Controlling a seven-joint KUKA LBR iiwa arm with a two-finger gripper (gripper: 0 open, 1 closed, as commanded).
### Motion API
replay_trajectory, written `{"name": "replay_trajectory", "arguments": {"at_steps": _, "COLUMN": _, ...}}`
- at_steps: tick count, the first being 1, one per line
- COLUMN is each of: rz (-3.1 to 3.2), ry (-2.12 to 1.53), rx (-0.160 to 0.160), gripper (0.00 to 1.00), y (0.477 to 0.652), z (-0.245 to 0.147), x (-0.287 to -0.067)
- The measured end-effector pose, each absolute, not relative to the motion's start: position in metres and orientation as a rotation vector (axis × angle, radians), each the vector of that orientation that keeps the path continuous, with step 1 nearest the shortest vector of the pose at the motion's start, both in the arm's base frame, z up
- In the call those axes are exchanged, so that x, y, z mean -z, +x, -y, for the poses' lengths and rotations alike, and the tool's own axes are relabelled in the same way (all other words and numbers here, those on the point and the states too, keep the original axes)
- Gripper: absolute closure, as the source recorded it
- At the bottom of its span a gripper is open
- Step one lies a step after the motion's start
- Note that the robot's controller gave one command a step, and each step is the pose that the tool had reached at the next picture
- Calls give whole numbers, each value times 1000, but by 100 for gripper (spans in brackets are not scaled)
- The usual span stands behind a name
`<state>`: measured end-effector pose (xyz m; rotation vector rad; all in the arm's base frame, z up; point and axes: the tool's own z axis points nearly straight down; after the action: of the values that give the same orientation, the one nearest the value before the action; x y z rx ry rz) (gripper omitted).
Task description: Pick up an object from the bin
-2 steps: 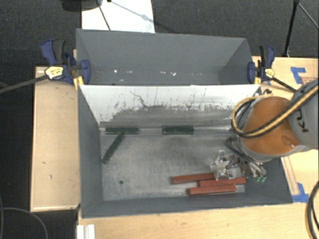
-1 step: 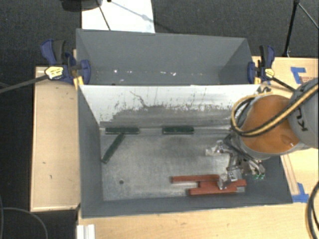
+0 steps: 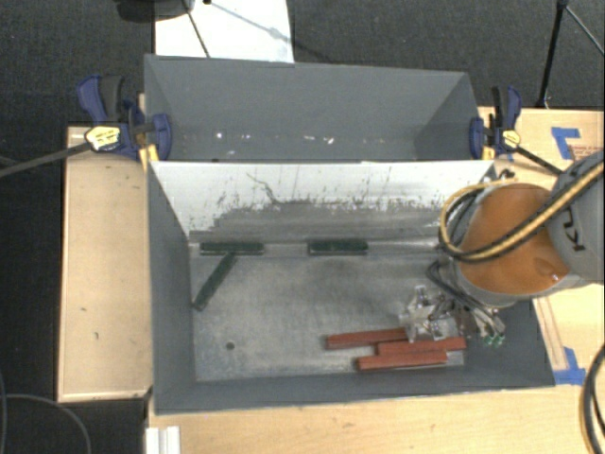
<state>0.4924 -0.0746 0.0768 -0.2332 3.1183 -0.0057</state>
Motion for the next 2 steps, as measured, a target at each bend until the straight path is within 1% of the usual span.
{"name": "replay_trajectory", "arguments": {"at_steps": 1, "rz": -3099, "ry": -231, "rx": 6, "gripper": 0, "y": 497, "z": 73, "x": -78}}
{"name": "replay_trajectory", "arguments": {"at_steps": 2, "rz": -3116, "ry": -235, "rx": 6, "gripper": 100, "y": 493, "z": 74, "x": -77}}
